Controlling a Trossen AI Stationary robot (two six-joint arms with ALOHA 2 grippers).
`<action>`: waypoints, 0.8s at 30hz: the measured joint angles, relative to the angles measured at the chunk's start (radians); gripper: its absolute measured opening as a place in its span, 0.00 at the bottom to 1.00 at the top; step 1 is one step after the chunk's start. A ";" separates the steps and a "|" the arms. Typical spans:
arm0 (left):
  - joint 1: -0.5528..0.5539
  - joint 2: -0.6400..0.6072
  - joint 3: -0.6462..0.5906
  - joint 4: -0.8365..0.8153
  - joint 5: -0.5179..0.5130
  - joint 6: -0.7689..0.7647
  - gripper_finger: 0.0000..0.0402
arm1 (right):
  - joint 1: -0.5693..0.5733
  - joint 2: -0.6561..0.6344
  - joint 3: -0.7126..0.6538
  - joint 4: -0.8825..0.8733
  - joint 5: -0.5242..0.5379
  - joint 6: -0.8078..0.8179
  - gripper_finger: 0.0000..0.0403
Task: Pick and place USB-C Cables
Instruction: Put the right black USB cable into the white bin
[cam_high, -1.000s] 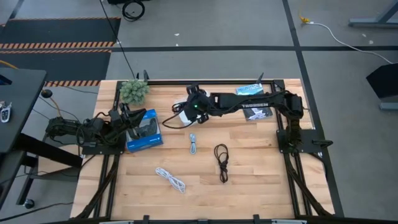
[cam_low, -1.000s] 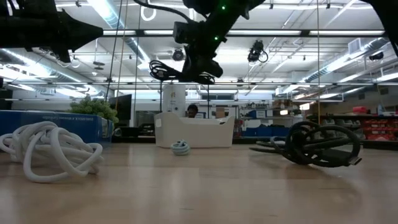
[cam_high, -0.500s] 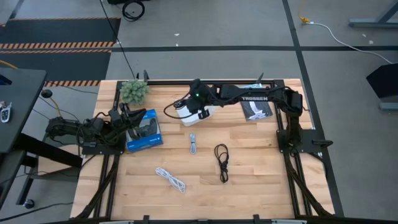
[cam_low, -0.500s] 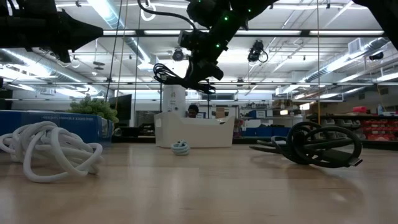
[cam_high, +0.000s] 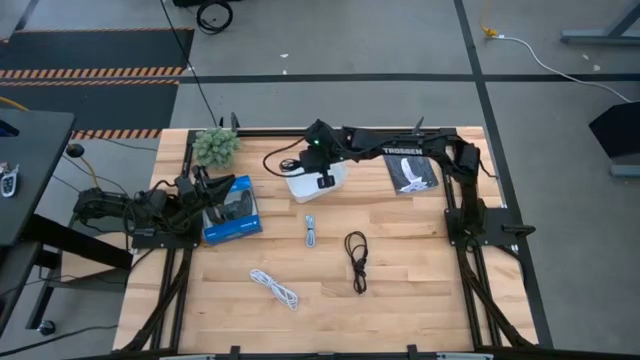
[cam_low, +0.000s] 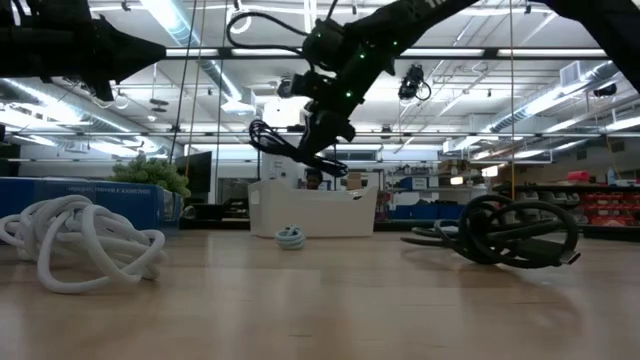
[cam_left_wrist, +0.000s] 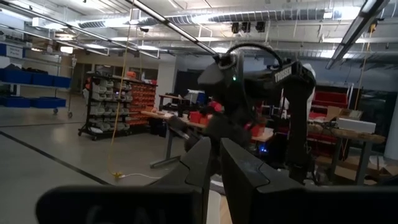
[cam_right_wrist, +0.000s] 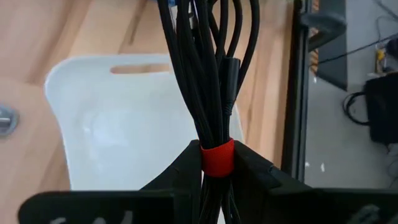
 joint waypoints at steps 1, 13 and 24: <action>0.000 0.000 0.000 -0.007 0.001 0.000 0.11 | 0.000 0.004 0.001 0.018 -0.002 0.000 0.18; 0.000 0.000 0.000 -0.022 0.000 0.000 0.11 | 0.002 0.072 0.001 -0.043 0.083 -0.010 0.18; 0.000 0.000 0.000 -0.024 0.001 0.000 0.11 | 0.000 0.084 0.001 -0.057 0.090 -0.045 0.18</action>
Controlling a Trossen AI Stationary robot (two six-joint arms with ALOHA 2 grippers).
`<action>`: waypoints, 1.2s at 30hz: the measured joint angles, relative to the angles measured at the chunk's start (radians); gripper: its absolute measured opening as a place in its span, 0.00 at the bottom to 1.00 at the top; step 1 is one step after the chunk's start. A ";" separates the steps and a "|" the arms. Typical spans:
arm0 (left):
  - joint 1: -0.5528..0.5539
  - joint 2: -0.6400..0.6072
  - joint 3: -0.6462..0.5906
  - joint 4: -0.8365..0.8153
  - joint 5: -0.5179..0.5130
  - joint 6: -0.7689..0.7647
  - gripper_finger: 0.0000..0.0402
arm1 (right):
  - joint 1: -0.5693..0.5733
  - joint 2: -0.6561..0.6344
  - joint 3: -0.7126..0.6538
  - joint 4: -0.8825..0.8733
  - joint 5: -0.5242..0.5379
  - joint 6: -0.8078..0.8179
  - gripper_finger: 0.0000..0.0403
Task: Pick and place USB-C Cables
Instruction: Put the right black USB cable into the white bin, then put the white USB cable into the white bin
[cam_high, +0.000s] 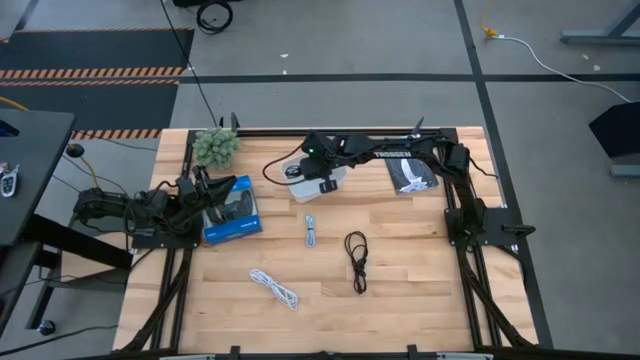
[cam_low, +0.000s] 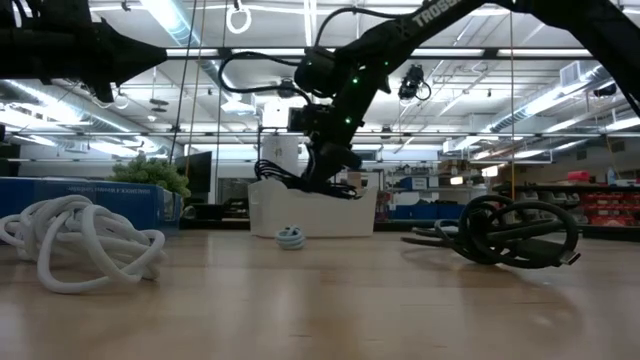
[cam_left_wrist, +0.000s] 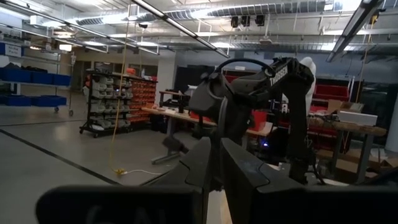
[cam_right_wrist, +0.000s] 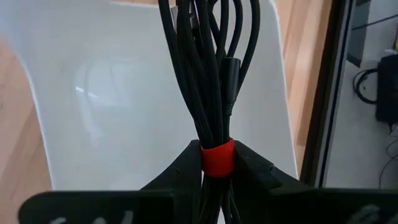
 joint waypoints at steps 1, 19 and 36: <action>0.000 0.000 0.000 0.000 0.000 0.000 0.11 | 0.000 0.000 0.000 -0.003 -0.001 -0.006 0.18; 0.000 0.000 0.000 0.001 0.000 0.000 0.11 | -0.011 0.000 -0.154 0.045 -0.036 -0.011 0.24; 0.000 0.000 0.000 0.001 0.000 0.000 0.11 | 0.023 0.000 -0.118 0.031 0.034 -0.003 0.38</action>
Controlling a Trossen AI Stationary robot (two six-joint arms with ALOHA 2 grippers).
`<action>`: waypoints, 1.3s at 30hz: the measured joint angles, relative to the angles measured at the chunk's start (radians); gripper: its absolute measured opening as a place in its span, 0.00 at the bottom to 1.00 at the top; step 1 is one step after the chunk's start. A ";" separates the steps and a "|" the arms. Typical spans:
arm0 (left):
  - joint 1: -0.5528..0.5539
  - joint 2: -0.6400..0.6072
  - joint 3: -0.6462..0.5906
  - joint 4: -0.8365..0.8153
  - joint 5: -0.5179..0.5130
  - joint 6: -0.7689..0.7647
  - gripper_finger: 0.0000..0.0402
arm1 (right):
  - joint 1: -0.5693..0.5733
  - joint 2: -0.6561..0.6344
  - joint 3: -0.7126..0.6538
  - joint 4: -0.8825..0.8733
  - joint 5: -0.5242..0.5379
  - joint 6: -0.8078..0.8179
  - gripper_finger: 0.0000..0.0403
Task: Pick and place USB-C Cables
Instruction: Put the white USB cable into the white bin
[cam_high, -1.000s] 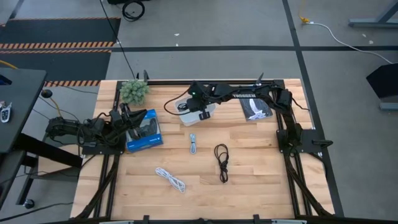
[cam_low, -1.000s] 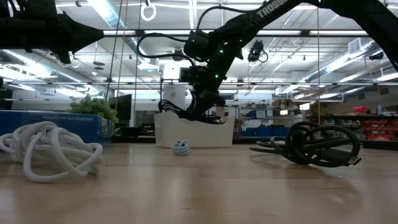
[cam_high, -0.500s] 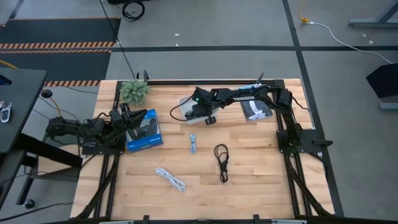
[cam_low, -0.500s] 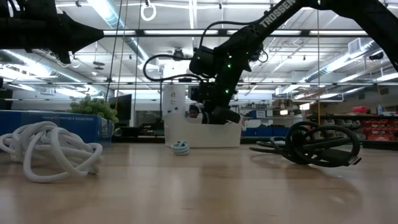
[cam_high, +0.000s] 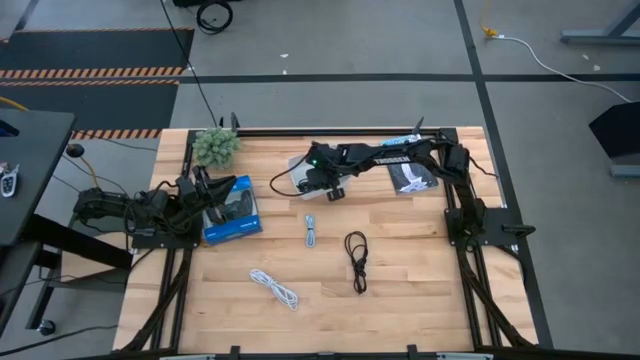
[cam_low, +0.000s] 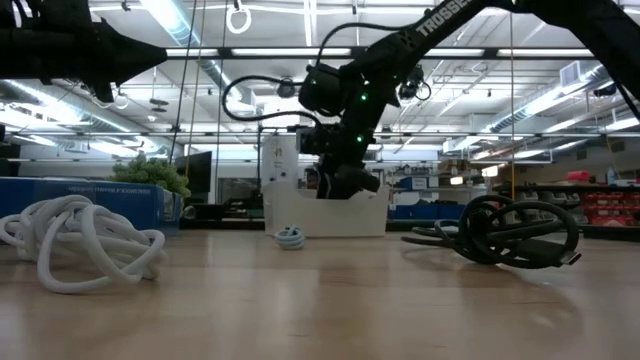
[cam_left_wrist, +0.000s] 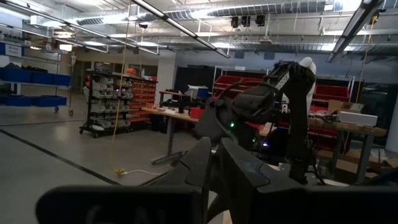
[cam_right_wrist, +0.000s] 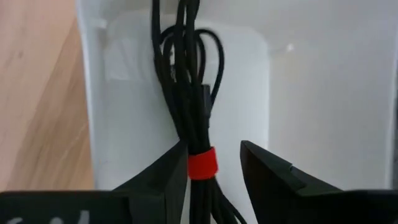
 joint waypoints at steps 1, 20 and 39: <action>0.000 0.000 0.000 0.000 0.000 0.000 0.11 | 0.004 0.000 0.013 -0.012 0.007 0.000 0.38; 0.000 0.000 0.000 0.000 0.000 0.000 0.11 | 0.064 -0.002 0.275 -0.289 0.027 0.000 0.39; 0.000 0.000 0.000 0.000 0.000 0.000 0.11 | 0.236 -0.002 0.295 -0.662 -0.075 0.134 0.39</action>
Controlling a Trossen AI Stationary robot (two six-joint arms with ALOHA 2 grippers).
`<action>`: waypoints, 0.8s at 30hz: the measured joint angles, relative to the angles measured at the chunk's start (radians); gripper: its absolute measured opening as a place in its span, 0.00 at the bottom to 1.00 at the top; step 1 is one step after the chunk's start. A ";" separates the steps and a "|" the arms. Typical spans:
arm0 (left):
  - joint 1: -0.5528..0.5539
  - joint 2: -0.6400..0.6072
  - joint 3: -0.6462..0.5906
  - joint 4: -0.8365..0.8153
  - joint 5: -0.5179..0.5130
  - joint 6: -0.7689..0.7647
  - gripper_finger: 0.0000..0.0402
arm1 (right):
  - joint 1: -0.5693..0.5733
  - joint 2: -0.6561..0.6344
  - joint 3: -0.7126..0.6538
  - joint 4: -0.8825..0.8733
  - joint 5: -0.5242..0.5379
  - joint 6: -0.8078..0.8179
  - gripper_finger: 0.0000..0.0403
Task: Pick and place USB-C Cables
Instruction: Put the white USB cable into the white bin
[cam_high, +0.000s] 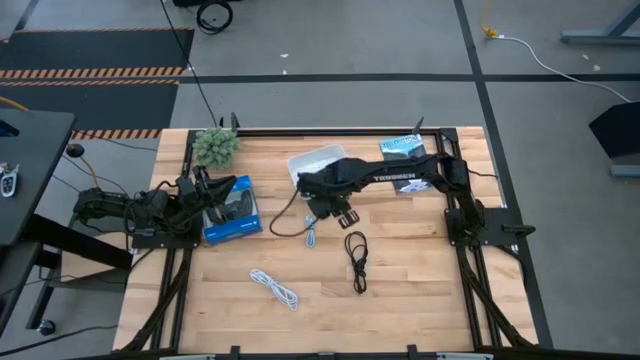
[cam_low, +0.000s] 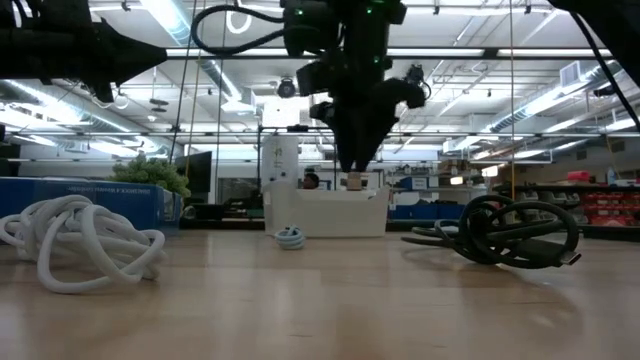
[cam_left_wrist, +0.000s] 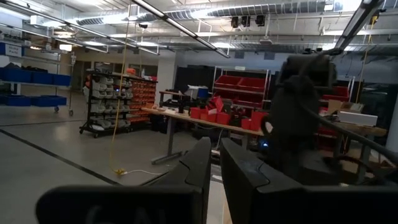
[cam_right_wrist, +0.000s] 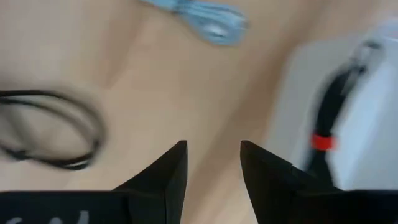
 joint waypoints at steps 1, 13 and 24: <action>0.000 0.000 0.000 0.000 0.000 0.000 0.11 | 0.007 0.000 0.000 -0.012 -0.032 -0.001 0.39; 0.000 0.000 0.000 0.000 0.000 0.000 0.11 | 0.093 0.000 -0.001 0.074 -0.100 -0.034 0.39; 0.000 0.000 0.000 0.000 0.000 0.000 0.11 | 0.142 0.000 -0.063 0.383 -0.118 -0.151 0.39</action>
